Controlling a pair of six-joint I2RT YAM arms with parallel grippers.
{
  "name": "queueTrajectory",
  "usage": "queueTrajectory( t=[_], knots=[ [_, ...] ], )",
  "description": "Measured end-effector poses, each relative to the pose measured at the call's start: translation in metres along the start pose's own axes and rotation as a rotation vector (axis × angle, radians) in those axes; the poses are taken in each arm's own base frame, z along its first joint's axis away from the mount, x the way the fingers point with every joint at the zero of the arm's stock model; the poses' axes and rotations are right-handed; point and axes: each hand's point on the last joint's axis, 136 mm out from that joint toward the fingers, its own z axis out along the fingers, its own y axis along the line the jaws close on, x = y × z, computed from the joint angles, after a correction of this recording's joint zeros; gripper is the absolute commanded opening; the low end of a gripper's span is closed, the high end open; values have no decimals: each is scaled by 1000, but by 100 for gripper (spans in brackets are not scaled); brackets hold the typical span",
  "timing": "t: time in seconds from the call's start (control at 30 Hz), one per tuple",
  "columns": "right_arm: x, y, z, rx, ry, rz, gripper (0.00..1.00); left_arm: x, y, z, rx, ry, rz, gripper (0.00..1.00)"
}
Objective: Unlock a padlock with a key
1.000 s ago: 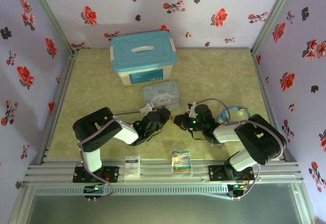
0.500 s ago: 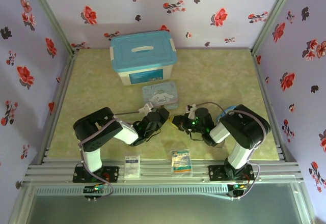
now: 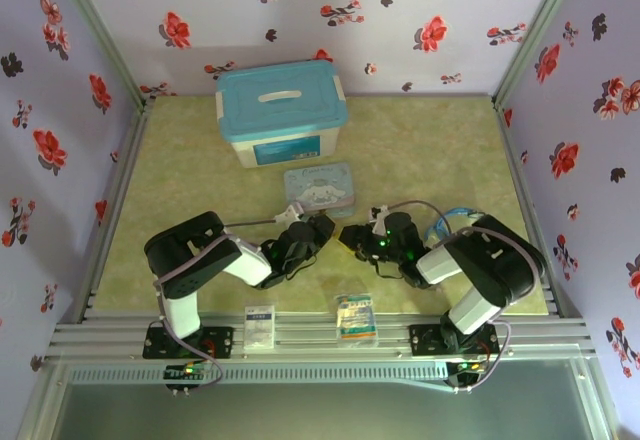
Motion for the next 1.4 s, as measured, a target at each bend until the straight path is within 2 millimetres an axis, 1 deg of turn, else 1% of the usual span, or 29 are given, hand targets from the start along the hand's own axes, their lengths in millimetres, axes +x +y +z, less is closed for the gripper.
queueTrajectory(
  t=[0.13, 0.2, 0.3, 0.4, 0.47, 0.53, 0.63, 0.73, 0.8, 0.87, 0.97, 1.1, 1.23, 1.33, 1.4],
  knots=[
    [-1, 2, -8, 34, -12, -51, 33, 5, -1, -1, 1, 22, 12, 0],
    [-1, -1, -12, 76, -11, -85, 33, 6, 0, -2, -3, 28, 15, 0],
    [-2, -3, -17, 175, -6, -184, 32, 6, 0, -2, -7, 33, 22, 0],
    [-7, 8, -24, 249, -13, -319, 33, 7, 1, -2, -12, 39, 32, 0],
    [-9, 13, -28, 272, -14, -388, 36, 8, 2, -3, -16, 42, 34, 0],
    [-7, 11, -29, 284, 3, -420, 37, 8, 2, -3, -17, 44, 35, 0],
    [3, 1, -28, 322, 59, -474, 34, 8, 2, -3, -17, 46, 36, 0],
    [14, -4, -24, 342, 114, -532, 30, 8, 2, -3, -19, 48, 37, 0],
    [17, -6, -22, 346, 132, -554, 31, 9, 2, -4, -22, 50, 38, 0],
    [19, -9, -19, 352, 148, -572, 34, 9, 3, -4, -25, 53, 39, 0],
    [25, -11, -16, 386, 165, -644, 34, 9, 3, -4, -25, 53, 39, 0],
    [21, -6, -8, 453, 156, -774, 32, 10, 3, -4, -32, 59, 43, 0],
    [16, -2, -6, 497, 120, -891, 30, 12, 3, -5, -35, 63, 47, 0],
    [16, -2, -6, 516, 116, -953, 27, 12, 3, -5, -35, 64, 47, 0],
    [16, -4, -4, 521, 122, -979, 26, 12, 3, -5, -34, 64, 46, 0]
  ],
)
